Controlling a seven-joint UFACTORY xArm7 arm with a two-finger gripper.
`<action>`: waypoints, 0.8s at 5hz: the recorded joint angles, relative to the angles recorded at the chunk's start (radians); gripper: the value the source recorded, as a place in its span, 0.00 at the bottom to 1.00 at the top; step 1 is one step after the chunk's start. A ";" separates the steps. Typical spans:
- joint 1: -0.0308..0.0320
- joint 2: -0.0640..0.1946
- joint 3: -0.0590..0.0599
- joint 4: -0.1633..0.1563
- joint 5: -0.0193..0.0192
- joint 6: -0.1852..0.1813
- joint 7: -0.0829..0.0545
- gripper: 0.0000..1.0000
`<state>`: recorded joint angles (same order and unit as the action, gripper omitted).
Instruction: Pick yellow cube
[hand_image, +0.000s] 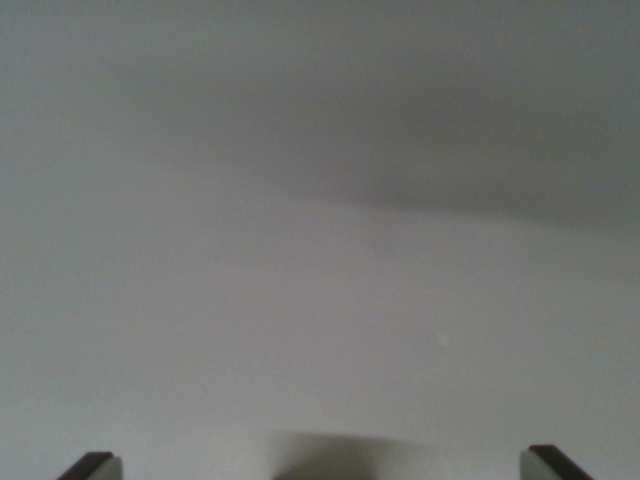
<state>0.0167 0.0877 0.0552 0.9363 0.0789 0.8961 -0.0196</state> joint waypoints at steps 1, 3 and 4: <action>0.0034 0.008 0.002 -0.042 0.0022 -0.043 -0.004 0.00; 0.0068 0.015 0.004 -0.082 0.0043 -0.085 -0.009 0.00; 0.0068 0.015 0.004 -0.082 0.0043 -0.085 -0.009 0.00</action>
<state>0.0235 0.1028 0.0594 0.8543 0.0832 0.8110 -0.0283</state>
